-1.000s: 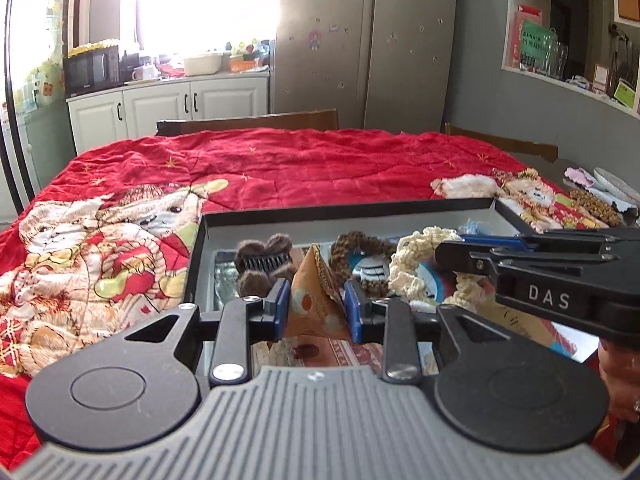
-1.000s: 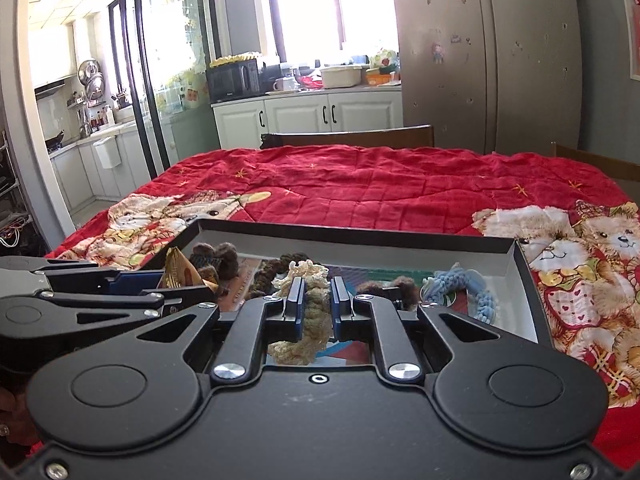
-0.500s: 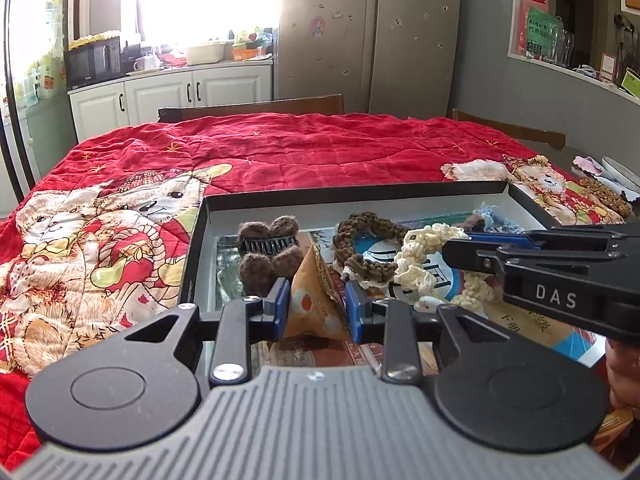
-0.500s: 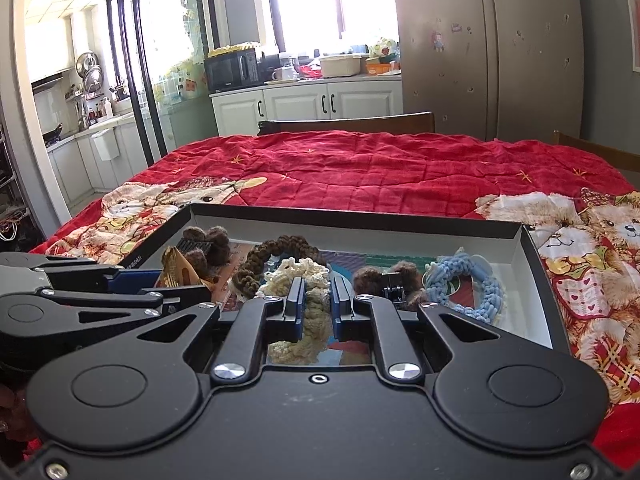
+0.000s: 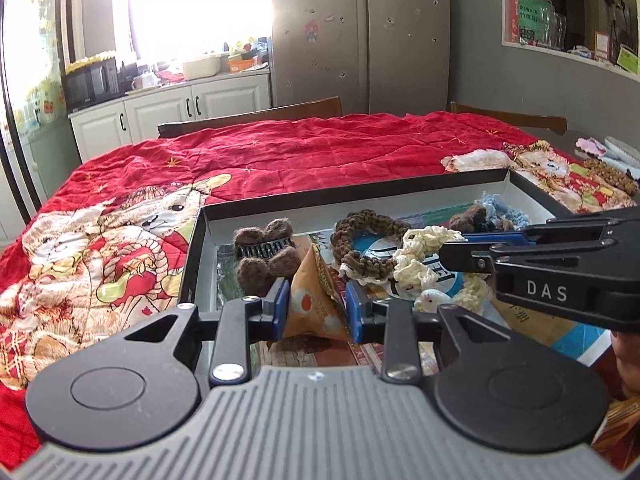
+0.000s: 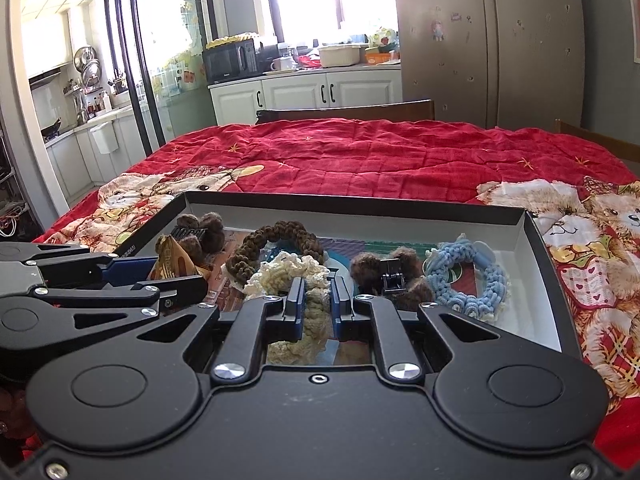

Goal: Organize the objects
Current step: 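Lower the tan pouch and cream ring into the black box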

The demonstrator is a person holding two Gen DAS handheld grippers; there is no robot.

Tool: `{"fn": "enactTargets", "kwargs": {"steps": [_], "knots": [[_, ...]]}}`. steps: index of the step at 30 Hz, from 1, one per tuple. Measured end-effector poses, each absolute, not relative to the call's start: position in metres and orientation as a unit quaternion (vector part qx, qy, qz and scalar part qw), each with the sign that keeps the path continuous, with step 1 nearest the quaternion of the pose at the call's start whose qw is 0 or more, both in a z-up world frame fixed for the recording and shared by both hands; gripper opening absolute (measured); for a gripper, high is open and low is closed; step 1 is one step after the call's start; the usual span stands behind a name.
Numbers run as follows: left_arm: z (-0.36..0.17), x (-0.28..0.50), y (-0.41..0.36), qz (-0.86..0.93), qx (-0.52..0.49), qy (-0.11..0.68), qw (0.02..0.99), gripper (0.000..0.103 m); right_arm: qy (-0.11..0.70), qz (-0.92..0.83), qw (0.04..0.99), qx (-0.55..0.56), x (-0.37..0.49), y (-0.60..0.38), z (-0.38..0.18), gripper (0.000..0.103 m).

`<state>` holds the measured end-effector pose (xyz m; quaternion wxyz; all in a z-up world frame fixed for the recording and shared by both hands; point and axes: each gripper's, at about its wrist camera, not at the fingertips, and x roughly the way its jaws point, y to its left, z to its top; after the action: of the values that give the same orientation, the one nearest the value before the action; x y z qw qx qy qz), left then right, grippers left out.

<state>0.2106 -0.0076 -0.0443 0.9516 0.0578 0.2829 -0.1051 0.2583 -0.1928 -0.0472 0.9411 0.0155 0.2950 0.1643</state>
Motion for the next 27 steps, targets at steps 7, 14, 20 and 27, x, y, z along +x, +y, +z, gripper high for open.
{"fn": "enactTargets", "kwargs": {"steps": [7,14,20,27], "knots": [[-0.0458,0.2095,-0.0115,-0.102,0.072,0.279,0.952,0.037,0.3,0.164,0.94,0.013,0.2594,-0.1923,-0.0486,0.013],[-0.047,0.2107,-0.0124,-0.102,0.074,0.282,0.951,0.046,0.3,0.165,0.939,0.013,0.2591,-0.1922,-0.0486,0.014],[-0.0477,0.2108,-0.0103,-0.108,0.064,0.286,0.95,0.051,0.301,0.164,0.939,0.016,0.2589,-0.1921,-0.0487,0.016],[-0.0473,0.2108,-0.0083,-0.112,0.056,0.286,0.95,0.055,0.299,0.161,0.94,0.02,0.2579,-0.1934,-0.0486,0.017]]}}
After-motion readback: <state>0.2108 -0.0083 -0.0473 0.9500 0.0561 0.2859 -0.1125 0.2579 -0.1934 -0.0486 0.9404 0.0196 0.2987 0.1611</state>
